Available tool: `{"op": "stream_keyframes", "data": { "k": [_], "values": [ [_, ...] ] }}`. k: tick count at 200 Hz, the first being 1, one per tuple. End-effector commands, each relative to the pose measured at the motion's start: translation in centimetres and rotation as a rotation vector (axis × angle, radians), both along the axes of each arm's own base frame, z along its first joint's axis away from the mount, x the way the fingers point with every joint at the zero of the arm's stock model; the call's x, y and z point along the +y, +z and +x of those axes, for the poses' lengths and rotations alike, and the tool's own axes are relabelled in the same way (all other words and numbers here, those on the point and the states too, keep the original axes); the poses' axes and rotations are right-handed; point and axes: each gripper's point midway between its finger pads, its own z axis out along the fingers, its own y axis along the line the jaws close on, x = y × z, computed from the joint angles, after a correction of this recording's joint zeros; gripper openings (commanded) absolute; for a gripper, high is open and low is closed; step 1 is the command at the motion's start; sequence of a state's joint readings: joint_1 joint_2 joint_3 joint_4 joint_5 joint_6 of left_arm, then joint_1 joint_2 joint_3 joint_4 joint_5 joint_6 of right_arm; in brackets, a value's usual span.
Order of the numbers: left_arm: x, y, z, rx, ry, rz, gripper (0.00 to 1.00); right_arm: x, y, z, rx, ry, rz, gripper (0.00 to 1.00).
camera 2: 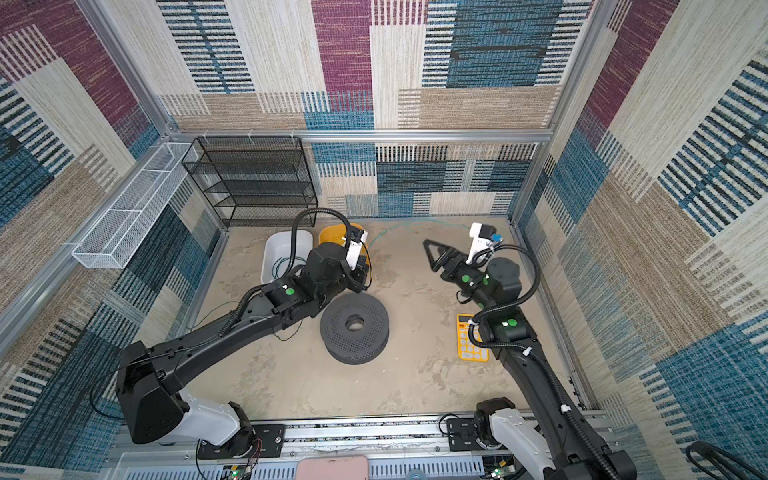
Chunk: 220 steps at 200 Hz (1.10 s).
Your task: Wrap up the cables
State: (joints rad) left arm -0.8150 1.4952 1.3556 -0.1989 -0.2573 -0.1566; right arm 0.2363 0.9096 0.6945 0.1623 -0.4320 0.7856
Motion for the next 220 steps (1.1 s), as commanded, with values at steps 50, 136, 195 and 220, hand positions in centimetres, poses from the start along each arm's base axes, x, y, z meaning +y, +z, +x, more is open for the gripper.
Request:
{"op": "stream_keyframes", "data": {
  "k": [50,136,195,220],
  "values": [
    [-3.6,5.3,1.3,0.115,-0.07,-0.256,0.0,9.7,-2.8,-3.1,-0.245,0.307,-0.021,0.81],
    [-4.5,7.5,2.5,0.079,-0.061,-0.31,0.0,20.2,-6.7,-3.2,-0.188,0.488,-0.041,0.84],
    [-4.5,7.7,2.6,0.075,-0.074,-0.336,0.0,21.2,-7.9,-2.0,-0.112,0.448,0.009,0.28],
    [-4.3,7.5,2.5,0.079,-0.076,-0.338,0.0,21.5,-7.0,-1.8,-0.127,0.454,0.002,0.15]
  ]
}}
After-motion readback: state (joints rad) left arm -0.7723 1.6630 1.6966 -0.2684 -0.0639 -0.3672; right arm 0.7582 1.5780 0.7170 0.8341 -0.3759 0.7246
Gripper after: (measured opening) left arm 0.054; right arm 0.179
